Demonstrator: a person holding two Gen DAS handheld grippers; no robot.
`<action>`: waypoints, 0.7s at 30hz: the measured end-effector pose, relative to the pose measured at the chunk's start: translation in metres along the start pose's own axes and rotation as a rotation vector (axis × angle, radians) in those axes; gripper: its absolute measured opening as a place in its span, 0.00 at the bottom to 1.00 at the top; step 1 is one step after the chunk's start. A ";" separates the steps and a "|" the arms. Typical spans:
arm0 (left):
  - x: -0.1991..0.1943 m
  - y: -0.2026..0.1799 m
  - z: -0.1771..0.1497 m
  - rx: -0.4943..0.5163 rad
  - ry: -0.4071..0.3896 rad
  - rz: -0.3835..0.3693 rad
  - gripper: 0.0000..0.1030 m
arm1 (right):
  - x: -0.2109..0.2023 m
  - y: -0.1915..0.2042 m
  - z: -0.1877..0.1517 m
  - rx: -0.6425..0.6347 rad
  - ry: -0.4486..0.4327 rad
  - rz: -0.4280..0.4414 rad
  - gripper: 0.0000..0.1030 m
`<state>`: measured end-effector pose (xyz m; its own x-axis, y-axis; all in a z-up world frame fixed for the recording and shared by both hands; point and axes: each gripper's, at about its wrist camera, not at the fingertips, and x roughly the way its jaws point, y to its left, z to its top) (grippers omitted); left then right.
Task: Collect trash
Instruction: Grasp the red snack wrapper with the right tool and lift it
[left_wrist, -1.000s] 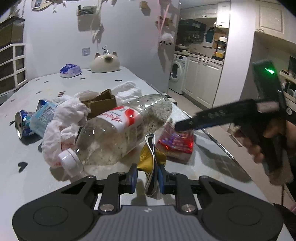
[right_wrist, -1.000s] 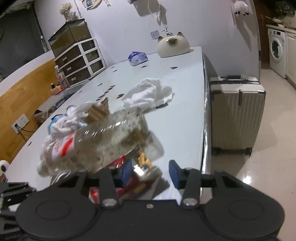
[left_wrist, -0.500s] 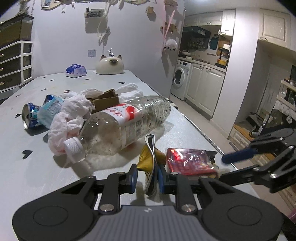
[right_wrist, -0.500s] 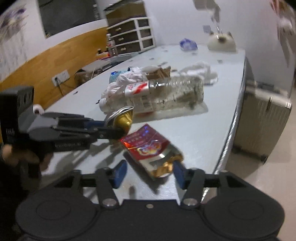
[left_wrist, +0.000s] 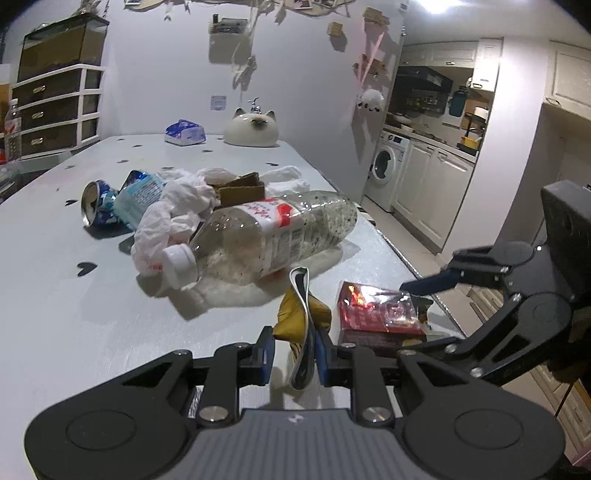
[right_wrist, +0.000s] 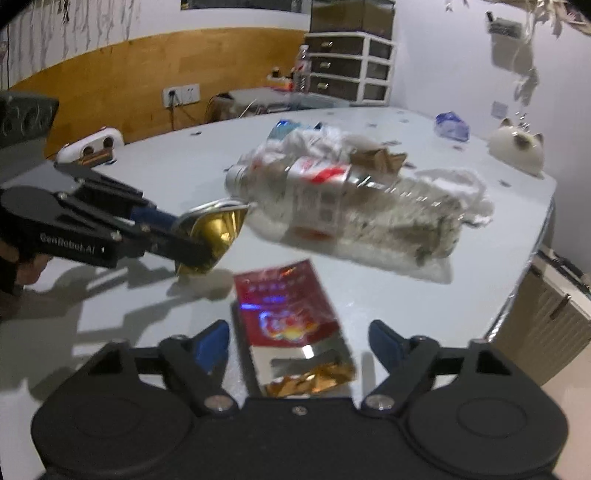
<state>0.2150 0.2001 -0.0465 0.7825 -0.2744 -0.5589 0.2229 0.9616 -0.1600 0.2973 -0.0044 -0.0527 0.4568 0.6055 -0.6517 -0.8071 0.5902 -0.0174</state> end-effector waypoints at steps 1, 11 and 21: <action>0.000 0.000 0.000 -0.003 -0.001 0.004 0.24 | 0.000 0.004 -0.003 0.000 -0.001 0.001 0.68; -0.022 -0.014 -0.007 -0.046 -0.050 0.067 0.24 | -0.018 0.022 -0.014 0.131 -0.074 -0.087 0.51; -0.052 -0.037 -0.015 -0.067 -0.122 0.154 0.24 | -0.053 0.030 -0.018 0.268 -0.183 -0.181 0.49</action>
<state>0.1574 0.1785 -0.0239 0.8701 -0.1177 -0.4785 0.0590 0.9889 -0.1361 0.2423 -0.0284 -0.0321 0.6623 0.5493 -0.5096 -0.5914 0.8008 0.0945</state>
